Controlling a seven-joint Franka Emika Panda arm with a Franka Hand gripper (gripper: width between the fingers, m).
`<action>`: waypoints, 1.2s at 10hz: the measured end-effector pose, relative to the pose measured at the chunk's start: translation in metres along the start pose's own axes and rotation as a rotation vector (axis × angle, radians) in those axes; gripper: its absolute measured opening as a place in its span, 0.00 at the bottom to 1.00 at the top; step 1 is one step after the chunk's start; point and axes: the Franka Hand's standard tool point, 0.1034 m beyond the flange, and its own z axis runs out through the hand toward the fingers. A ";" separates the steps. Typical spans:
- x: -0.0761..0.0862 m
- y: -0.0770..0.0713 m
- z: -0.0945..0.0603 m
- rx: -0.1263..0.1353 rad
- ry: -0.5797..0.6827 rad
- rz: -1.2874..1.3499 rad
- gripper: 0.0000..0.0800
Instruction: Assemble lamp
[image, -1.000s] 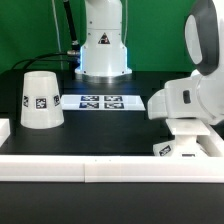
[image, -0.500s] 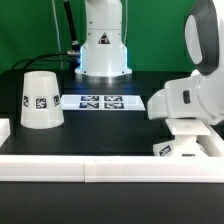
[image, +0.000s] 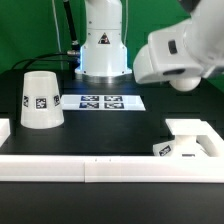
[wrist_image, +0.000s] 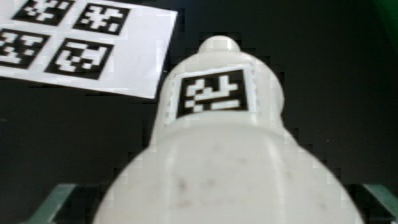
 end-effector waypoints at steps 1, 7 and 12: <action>-0.005 0.002 -0.012 0.003 0.030 0.002 0.72; 0.015 0.001 -0.030 -0.008 0.443 0.012 0.72; 0.004 0.010 -0.054 -0.035 0.770 -0.018 0.72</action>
Offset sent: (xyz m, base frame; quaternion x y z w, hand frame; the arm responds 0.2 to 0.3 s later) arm 0.0000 0.0000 0.0000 0.0000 0.1938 0.0000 0.9810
